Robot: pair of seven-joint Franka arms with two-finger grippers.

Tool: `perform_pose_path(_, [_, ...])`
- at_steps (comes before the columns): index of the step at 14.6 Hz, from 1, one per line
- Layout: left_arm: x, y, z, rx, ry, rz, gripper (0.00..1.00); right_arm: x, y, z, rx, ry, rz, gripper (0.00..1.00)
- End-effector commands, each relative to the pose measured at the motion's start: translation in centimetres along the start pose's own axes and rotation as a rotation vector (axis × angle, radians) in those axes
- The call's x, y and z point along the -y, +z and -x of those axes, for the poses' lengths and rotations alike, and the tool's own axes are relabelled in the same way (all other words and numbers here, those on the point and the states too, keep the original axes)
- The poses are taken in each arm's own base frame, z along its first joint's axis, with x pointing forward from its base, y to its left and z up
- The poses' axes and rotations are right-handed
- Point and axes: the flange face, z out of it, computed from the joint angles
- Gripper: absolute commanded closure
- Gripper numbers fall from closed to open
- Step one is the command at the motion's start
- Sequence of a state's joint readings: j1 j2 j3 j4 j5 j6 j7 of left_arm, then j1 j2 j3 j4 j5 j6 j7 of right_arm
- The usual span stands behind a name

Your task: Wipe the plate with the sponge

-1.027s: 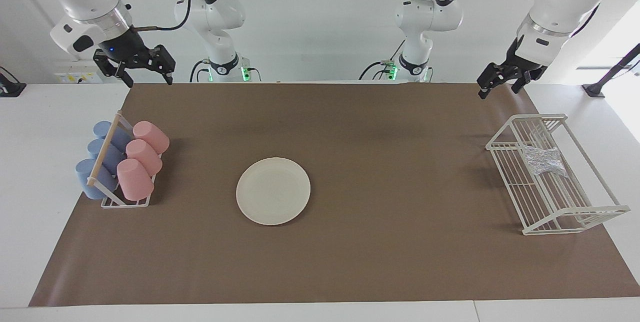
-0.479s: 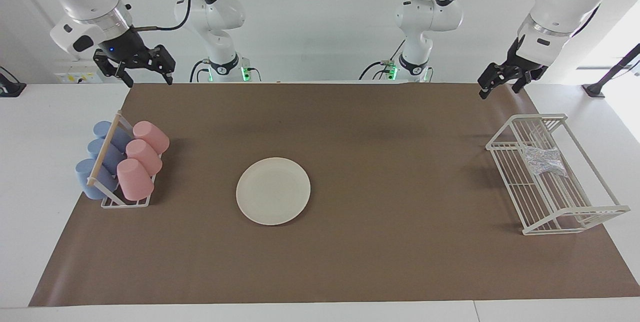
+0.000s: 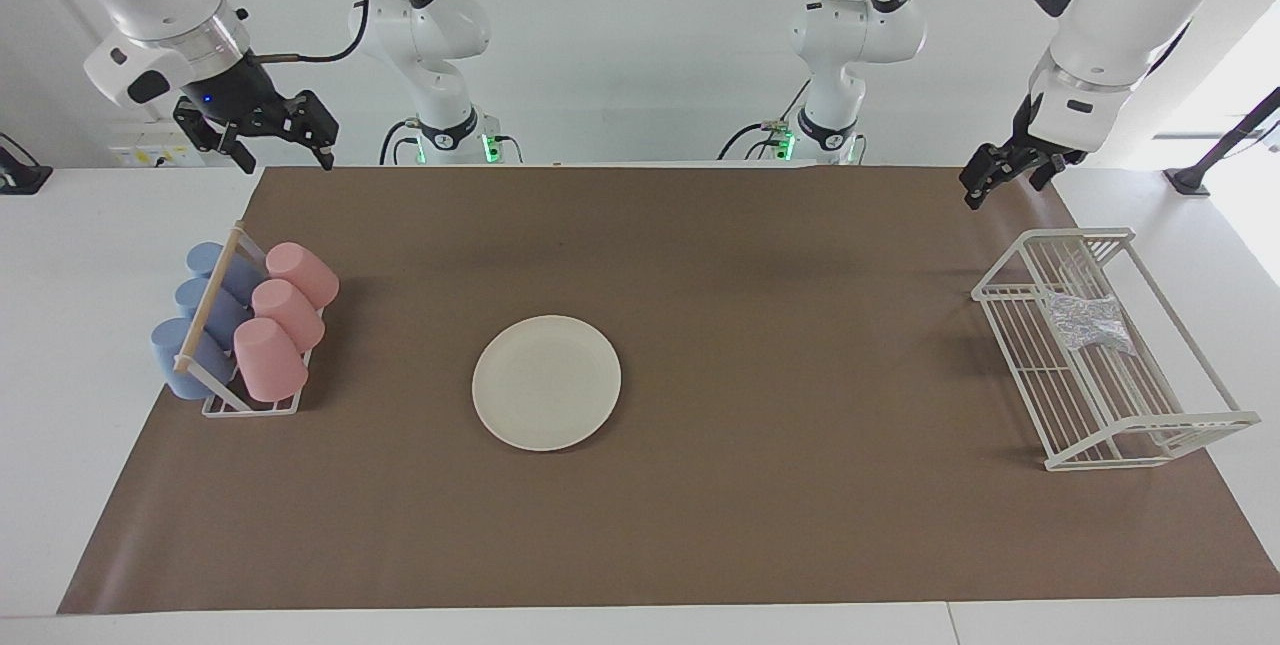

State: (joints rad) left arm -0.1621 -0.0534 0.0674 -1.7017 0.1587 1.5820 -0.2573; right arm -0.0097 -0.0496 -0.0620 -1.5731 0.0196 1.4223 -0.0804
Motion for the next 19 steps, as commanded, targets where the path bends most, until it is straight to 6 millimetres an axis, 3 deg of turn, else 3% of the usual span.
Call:
perform_pose_path(1, [-1.6, 2.8, -2.0, -0.015, 0.012, -0.114, 0.0, 0.3, 0.0, 0.6, 0.009, -0.003, -0.005, 0.0])
perform_pose_path(4, [-2.5, 7.2, -4.7, 0.001, 0.006, -0.278, 0.0, 0.2, 0.0, 0.6, 0.009, -0.001, -0.006, 0.0])
perform_pose_path(7, [-2.9, 10.0, -6.9, -0.035, 0.022, -0.397, 0.0, 0.6, 0.4, 1.3, 0.056, -0.003, -0.009, 0.0])
perform_pose_path(11, [-3.0, 13.3, -8.6, -0.046, 0.072, -0.544, 0.0, 1.1, 0.2, 1.1, 0.046, -0.012, -0.006, 0.0])
perform_pose_path(15, [-5.3, 18.4, -9.8, -0.073, 0.063, -0.726, 0.0, 0.9, 0.1, 0.9, 0.032, -0.011, -0.006, 0.0])
perform_pose_path(19, [-5.1, 19.4, -10.5, -0.093, 0.09, -0.814, 0.0, 0.8, -0.1, 0.6, 0.014, -0.012, -0.006, 0.0])
